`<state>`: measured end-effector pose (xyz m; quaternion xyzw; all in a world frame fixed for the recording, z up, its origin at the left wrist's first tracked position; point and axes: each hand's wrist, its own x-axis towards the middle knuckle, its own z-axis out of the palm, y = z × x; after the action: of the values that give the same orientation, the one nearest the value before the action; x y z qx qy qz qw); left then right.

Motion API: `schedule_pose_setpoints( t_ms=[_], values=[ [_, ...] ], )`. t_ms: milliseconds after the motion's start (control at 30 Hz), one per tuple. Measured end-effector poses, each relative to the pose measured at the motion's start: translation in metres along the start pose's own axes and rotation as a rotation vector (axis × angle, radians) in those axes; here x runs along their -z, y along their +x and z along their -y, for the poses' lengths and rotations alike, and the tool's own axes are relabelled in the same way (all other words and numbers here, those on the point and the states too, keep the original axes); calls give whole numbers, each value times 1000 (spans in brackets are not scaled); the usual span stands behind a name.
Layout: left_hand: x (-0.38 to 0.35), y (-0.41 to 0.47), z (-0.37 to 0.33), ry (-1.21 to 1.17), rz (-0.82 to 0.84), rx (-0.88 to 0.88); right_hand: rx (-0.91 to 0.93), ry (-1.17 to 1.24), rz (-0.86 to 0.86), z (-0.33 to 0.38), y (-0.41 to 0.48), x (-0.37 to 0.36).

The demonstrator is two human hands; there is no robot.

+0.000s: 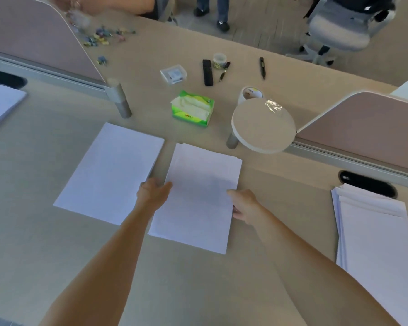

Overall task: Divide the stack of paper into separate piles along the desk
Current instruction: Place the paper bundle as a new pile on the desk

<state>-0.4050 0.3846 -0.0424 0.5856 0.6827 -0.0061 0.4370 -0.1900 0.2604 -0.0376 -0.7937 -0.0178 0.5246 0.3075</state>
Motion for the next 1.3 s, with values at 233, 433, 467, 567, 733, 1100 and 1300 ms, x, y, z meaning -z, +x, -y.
schedule_pose_setpoints(
  t_ms=[233,433,467,567,733,1100,1300],
  values=[
    [11,6,-8,42,83,-33,12,-105,-62,9,6,-19],
    [-5,-1,-18,197,125,9,13,-102,-72,11,11,-20],
    [-6,-2,-22,240,128,3,2,-78,-62,11,12,-18],
    [-6,-2,-35,332,133,-14,-40,-70,-31,14,14,-11],
    [-8,28,-59,199,48,-113,70,-242,-152,39,32,5],
    [-17,69,-100,-261,2,-23,161,-253,-13,62,82,6],
    [-13,59,-90,-192,-64,-17,248,-661,-232,75,72,4]
  ],
)
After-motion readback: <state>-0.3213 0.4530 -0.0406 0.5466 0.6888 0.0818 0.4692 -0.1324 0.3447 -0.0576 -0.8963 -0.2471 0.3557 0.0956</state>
